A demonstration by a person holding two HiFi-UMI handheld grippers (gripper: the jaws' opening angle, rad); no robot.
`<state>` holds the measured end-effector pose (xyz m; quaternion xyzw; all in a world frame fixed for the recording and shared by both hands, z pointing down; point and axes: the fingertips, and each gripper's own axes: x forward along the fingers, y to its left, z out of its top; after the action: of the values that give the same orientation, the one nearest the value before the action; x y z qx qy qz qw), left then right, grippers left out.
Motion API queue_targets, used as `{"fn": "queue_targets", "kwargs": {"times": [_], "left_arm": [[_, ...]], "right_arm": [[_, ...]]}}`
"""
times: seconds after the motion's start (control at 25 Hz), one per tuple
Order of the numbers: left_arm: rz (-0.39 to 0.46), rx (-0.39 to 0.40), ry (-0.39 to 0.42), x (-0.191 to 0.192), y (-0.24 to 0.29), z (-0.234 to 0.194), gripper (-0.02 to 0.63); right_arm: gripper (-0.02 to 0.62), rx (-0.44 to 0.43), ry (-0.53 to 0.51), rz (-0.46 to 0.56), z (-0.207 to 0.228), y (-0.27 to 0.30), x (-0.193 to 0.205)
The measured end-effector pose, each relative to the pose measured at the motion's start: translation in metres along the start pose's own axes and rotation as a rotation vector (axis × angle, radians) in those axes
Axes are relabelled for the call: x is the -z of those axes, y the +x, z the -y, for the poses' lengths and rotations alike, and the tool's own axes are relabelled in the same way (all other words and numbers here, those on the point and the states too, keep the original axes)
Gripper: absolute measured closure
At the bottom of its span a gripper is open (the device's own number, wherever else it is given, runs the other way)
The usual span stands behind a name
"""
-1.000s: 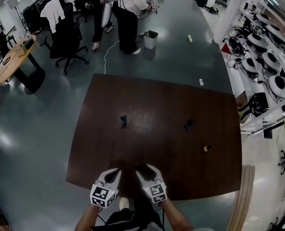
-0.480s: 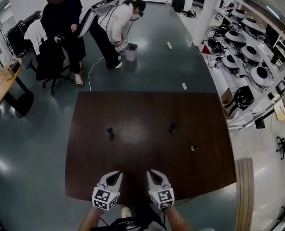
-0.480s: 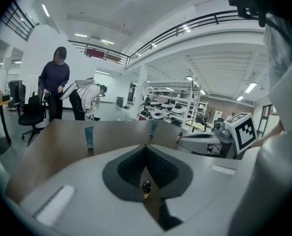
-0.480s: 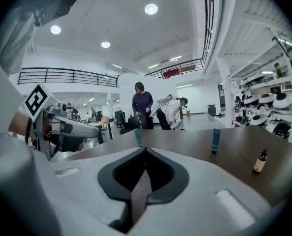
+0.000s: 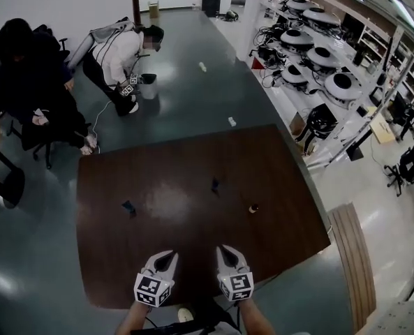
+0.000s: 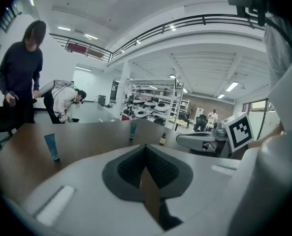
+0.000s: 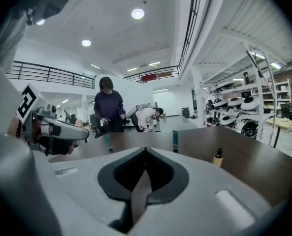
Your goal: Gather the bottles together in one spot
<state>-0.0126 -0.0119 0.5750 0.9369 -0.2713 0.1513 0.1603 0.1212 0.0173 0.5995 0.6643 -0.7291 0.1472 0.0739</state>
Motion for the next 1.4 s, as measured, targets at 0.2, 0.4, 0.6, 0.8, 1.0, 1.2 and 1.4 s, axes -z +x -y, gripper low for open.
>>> {"fn": "queue_targets", "kwargs": {"times": [0.2, 0.4, 0.6, 0.8, 1.0, 1.2, 1.4], "left_arm": [[-0.027, 0.077, 0.018, -0.001, 0.031, 0.018, 0.606], [-0.051, 0.148, 0.024, 0.0, 0.058, 0.035, 0.606], [-0.077, 0.213, 0.029, 0.005, 0.083, 0.051, 0.604], [-0.1, 0.234, 0.029, 0.008, 0.097, 0.055, 0.604], [-0.115, 0.242, 0.021, 0.015, 0.096, 0.056, 0.606], [-0.122, 0.243, 0.017, 0.018, 0.094, 0.055, 0.606], [-0.132, 0.248, 0.021, 0.021, 0.092, 0.057, 0.606]], "right_arm": [[0.594, 0.088, 0.028, -0.006, 0.036, -0.011, 0.008], [0.594, 0.173, 0.062, -0.014, 0.063, -0.024, 0.014], [0.594, 0.24, 0.081, -0.03, 0.089, -0.032, 0.025], [0.592, 0.287, 0.111, -0.039, 0.111, -0.027, 0.034], [0.537, 0.32, 0.108, -0.053, 0.134, -0.009, 0.044], [0.523, 0.349, 0.087, -0.075, 0.164, 0.018, 0.052], [0.489, 0.37, 0.086, -0.098, 0.191, 0.044, 0.061]]}}
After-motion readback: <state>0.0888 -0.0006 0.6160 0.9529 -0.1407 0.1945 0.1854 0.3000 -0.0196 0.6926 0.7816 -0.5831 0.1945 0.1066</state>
